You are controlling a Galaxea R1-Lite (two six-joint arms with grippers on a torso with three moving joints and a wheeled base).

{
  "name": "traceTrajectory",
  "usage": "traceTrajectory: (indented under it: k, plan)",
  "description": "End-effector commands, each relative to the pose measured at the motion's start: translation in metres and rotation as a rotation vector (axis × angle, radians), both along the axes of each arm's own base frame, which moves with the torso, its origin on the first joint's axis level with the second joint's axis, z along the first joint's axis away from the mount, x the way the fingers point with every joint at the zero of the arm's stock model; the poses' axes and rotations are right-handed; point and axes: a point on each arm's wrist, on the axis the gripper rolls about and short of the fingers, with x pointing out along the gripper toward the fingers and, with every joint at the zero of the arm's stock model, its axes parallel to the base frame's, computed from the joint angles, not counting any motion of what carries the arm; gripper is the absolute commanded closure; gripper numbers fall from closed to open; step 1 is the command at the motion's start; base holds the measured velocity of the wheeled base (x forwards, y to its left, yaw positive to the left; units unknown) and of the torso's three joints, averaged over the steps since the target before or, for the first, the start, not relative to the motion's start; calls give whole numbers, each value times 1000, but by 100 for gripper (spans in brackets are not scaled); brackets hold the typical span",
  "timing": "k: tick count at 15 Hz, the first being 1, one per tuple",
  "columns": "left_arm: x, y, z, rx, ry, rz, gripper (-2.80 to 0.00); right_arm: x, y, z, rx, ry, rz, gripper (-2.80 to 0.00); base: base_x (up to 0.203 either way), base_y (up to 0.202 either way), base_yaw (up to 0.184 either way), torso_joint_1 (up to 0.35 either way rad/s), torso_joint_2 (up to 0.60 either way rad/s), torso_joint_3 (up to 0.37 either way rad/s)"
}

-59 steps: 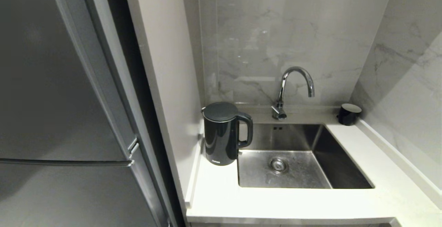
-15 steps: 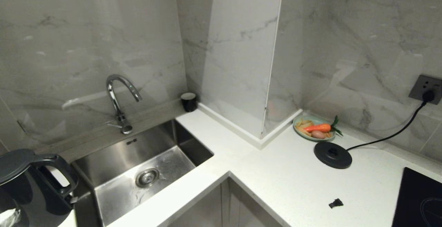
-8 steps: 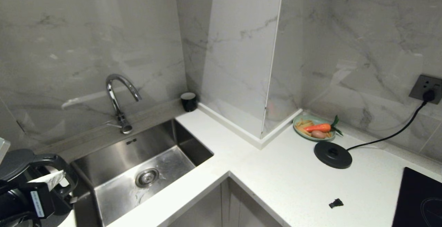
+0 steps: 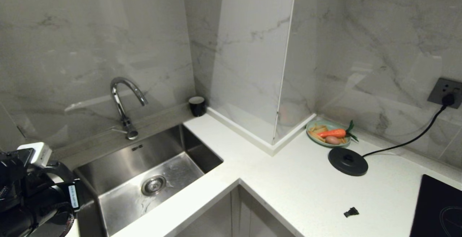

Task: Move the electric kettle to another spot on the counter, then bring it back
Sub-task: Grab the kettle

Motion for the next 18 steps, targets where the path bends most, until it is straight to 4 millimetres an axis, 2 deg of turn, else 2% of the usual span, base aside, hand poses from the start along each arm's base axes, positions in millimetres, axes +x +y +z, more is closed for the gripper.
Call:
traceTrajectory:
  k: [1,4,9,13,14,18]
  plan:
    - [10,1,-13,1,71,17,0,0,0,0,0,1,1,0,0,0,0,0,0,0]
    - [24,3,-29,9,129,72,0,0,0,0,0,0,1,0,0,0,0,0,0,0]
    - [50,6,-57,48,117,142,0,0,0,0,0,1,1,0,0,0,0,0,0,0]
    - [52,8,-60,54,93,157,0,0,0,0,0,2,1,0,0,0,0,0,0,0]
    - [52,11,-60,56,95,170,-280,0,0,0,0,2,1,0,0,0,0,0,0,0]
    - [51,21,-60,56,97,209,-280,0,0,0,0,2,1,0,0,0,0,0,0,0]
